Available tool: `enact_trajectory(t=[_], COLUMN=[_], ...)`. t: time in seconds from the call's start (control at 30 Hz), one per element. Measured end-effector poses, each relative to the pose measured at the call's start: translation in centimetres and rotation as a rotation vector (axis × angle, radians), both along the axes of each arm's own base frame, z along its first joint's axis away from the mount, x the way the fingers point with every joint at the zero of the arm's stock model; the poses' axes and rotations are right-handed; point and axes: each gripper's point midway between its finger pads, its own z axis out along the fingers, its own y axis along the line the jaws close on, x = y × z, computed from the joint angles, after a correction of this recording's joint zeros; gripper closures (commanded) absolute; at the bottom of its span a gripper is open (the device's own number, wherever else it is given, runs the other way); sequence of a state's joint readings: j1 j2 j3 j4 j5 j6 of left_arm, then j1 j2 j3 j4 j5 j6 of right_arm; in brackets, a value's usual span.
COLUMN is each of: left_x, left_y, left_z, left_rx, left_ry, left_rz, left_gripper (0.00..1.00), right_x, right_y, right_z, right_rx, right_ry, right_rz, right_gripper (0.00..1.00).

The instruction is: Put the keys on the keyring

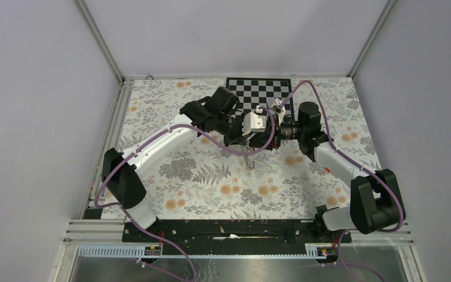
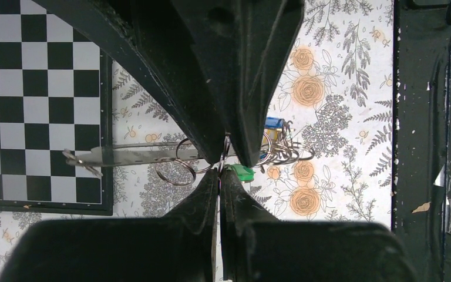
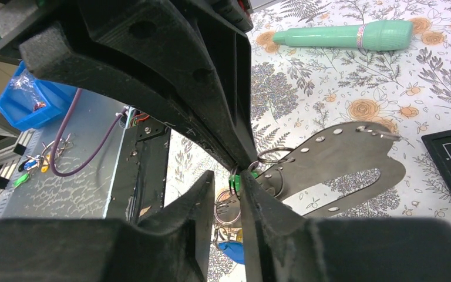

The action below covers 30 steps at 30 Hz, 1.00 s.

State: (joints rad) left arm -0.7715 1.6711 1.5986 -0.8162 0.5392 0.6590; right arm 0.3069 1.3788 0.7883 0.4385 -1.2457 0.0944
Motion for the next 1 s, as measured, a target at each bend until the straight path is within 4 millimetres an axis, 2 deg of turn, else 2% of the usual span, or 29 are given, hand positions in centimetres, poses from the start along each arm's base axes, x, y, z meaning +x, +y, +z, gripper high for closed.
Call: enact_trajectory(t=[0.27,0.43,0.6,0.7,0.87,1.0], left_x=[-0.3,-0.4,-0.1,0.1,0.4,0.4], left_y=[0.0,-0.1,0.3,0.4,0.8,0.9], left_z=[0.0,0.2,1.0,1.9,3.1,3.5], left_rx=[-0.003,-0.013,-0.065,-0.117,-0.19,-0.218], left_ry=[0.015,0.032,0.1,0.147,0.215,0.248], left_rz=[-0.004,-0.004,0.008,0.004,0.003,-0.003], left_gripper=[1.0,1.0,0.81,0.75,0.72,0.74], right_x=[0.1,0.2,0.4,0.5,0.7,0.8], right_y=[0.0,0.1,0.3,0.5,0.6,0.4], right_z=[0.0,0.1,0.9,1.8,3.4,4.5], right_rx=[-0.002,0.0,0.017,0.036,0.076,0.099], right_ry=[-0.002,0.007,0.026,0.038,0.047,0.048], right_rz=[-0.005,-0.005,-0.008,-0.012,-0.016,-0.018], right_gripper=[1.0,1.0,1.0,1.0,1.0,1.0])
